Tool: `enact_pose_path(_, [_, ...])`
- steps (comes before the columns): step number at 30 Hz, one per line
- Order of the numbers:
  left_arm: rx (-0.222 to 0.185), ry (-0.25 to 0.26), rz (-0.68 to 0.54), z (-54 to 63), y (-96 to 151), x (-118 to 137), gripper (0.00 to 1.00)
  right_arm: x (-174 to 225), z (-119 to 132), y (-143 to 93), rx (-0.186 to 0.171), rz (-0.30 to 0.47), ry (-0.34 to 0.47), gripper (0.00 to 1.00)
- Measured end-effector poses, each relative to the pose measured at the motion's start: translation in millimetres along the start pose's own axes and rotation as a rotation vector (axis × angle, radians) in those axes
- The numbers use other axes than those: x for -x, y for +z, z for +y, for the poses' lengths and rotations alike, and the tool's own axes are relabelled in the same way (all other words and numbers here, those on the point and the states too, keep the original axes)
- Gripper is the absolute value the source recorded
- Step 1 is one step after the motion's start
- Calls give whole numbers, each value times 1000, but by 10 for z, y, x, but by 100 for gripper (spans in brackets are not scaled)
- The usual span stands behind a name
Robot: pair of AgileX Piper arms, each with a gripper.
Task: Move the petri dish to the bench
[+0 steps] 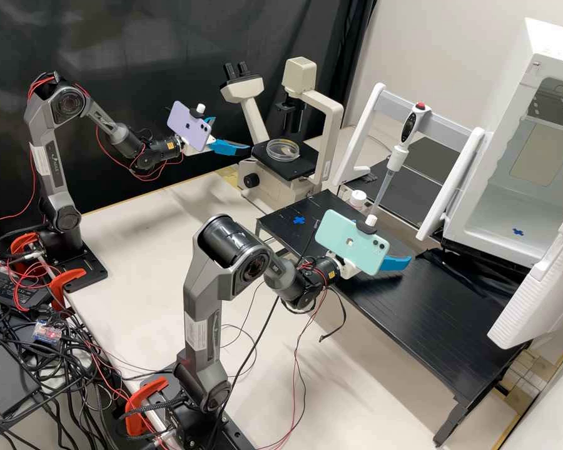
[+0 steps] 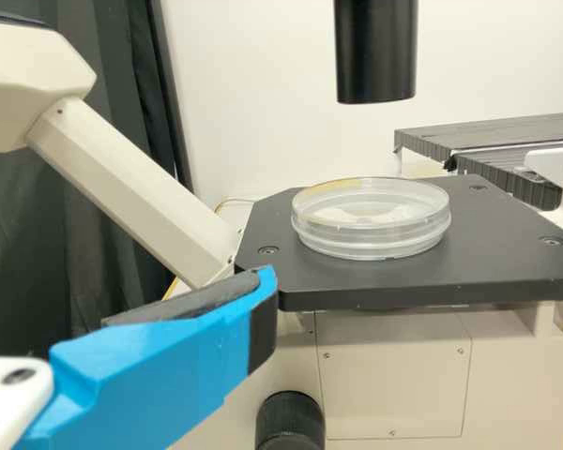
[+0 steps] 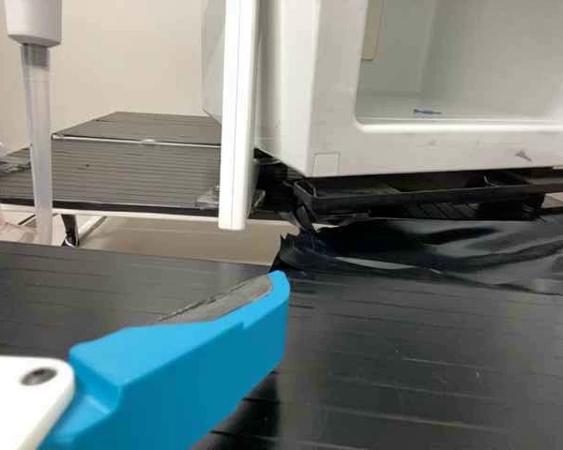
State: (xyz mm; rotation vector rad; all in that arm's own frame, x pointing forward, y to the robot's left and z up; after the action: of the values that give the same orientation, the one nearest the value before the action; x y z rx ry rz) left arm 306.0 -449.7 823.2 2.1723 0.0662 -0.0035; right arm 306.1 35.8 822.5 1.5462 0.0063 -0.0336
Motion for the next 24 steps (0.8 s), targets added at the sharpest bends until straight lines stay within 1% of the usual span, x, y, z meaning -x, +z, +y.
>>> enact_pose_path(9, [0,0,0,0,0,0,100,0,0,0,0,0,0,100])
enact_pose_path(15, [0,0,0,0,0,0,100,82,-33,32,0,-3,-3,100])
enact_pose_path(16, [0,0,0,0,0,0,100,109,-32,12,-6,4,5,100])
enact_pose_path(20, [0,0,0,0,0,0,100,266,-95,-135,-12,67,3,100])
enact_pose_path(23, [0,0,0,0,0,0,100,358,-170,-277,0,139,-11,100])
enact_pose_path(24, [0,0,0,0,0,0,100,376,-193,-304,1,150,-15,100])
